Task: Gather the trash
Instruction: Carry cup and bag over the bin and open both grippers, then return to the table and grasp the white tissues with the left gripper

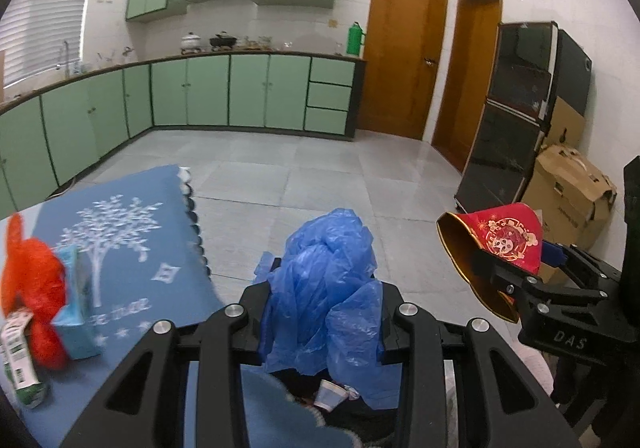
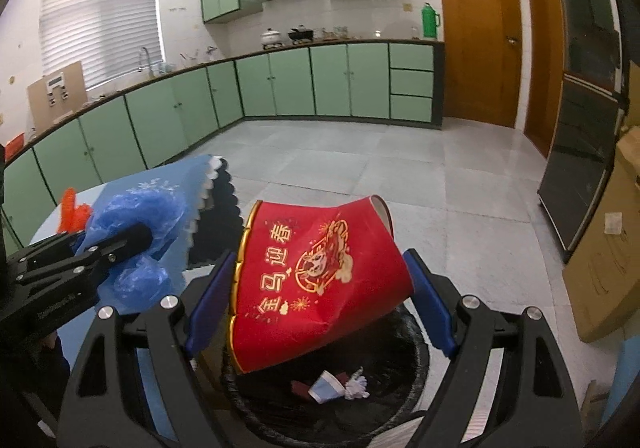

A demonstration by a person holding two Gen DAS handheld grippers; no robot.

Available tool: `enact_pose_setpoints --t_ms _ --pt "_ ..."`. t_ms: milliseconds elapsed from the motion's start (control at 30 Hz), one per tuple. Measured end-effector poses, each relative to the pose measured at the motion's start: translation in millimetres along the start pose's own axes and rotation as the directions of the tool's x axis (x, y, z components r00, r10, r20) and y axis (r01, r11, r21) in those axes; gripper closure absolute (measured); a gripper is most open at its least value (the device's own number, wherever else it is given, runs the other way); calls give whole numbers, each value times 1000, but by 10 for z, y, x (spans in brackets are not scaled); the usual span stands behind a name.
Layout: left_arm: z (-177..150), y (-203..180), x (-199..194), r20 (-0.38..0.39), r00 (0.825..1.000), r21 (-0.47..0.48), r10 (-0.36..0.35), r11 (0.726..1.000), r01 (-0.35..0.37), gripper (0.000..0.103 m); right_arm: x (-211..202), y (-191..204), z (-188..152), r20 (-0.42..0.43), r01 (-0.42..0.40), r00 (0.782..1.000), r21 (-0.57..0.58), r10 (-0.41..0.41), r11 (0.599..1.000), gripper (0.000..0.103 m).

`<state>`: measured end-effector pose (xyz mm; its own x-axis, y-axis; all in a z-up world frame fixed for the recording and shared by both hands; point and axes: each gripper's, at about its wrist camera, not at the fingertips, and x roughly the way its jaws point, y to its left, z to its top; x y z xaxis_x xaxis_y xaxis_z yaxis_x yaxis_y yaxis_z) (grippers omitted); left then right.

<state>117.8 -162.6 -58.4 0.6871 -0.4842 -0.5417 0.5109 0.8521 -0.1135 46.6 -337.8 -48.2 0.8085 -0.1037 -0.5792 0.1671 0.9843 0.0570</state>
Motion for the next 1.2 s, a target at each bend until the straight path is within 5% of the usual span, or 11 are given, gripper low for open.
enact_pose_setpoints --t_ms 433,533,600,800,1200 --pt "-32 -174 513 -89 996 18 -28 999 30 65 322 -308 -139 -57 35 998 53 -32 998 23" --pt "-10 -135 568 -103 994 17 -37 999 39 61 383 -355 -151 -66 46 997 69 -41 997 22" --pt "12 -111 585 -111 993 14 -42 999 44 49 417 -396 -144 -73 45 997 87 -39 995 19" --pt "49 -23 545 -100 994 -9 -36 999 36 35 447 -456 -134 -86 62 995 131 -51 989 13" --pt "126 291 32 -26 999 -49 36 998 -37 25 147 -215 3 -6 18 1000 120 -17 993 10"
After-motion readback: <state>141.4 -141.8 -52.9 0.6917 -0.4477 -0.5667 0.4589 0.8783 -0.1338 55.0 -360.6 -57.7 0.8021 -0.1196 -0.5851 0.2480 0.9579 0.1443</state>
